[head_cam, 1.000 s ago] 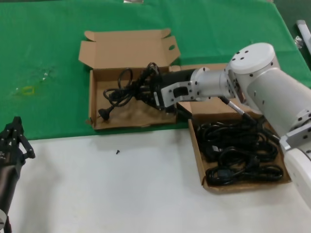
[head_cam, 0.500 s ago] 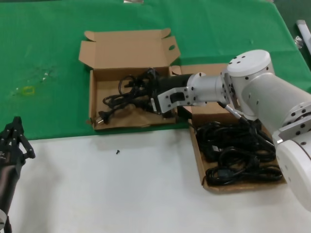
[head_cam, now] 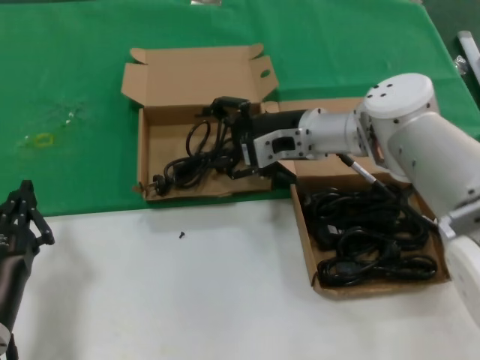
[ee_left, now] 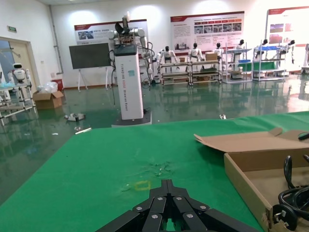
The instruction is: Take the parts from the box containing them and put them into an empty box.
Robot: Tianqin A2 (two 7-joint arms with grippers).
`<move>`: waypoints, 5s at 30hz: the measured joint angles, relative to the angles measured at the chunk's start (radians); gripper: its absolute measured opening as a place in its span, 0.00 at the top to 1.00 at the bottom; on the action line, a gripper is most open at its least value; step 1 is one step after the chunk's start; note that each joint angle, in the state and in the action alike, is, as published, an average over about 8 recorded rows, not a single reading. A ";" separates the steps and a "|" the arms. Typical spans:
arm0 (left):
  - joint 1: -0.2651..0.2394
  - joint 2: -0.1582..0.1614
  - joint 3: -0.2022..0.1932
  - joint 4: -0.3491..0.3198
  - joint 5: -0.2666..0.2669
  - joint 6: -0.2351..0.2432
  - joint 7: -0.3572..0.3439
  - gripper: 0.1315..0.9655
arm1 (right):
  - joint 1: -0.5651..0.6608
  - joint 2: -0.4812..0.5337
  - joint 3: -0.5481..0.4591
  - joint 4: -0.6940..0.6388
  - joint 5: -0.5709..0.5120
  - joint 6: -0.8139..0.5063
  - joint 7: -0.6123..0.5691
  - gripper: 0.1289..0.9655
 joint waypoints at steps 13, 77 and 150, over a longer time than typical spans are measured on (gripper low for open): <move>0.000 0.000 0.000 0.000 0.000 0.000 0.000 0.99 | -0.178 0.153 -0.066 0.448 -0.049 -0.041 0.280 0.23; 0.000 0.000 0.000 0.000 0.000 0.000 0.000 0.06 | -0.848 0.218 0.182 1.097 0.142 0.480 0.879 0.00; 0.000 0.000 0.000 0.000 0.000 0.000 0.000 0.00 | -1.184 0.222 0.321 1.376 0.244 0.770 1.174 0.00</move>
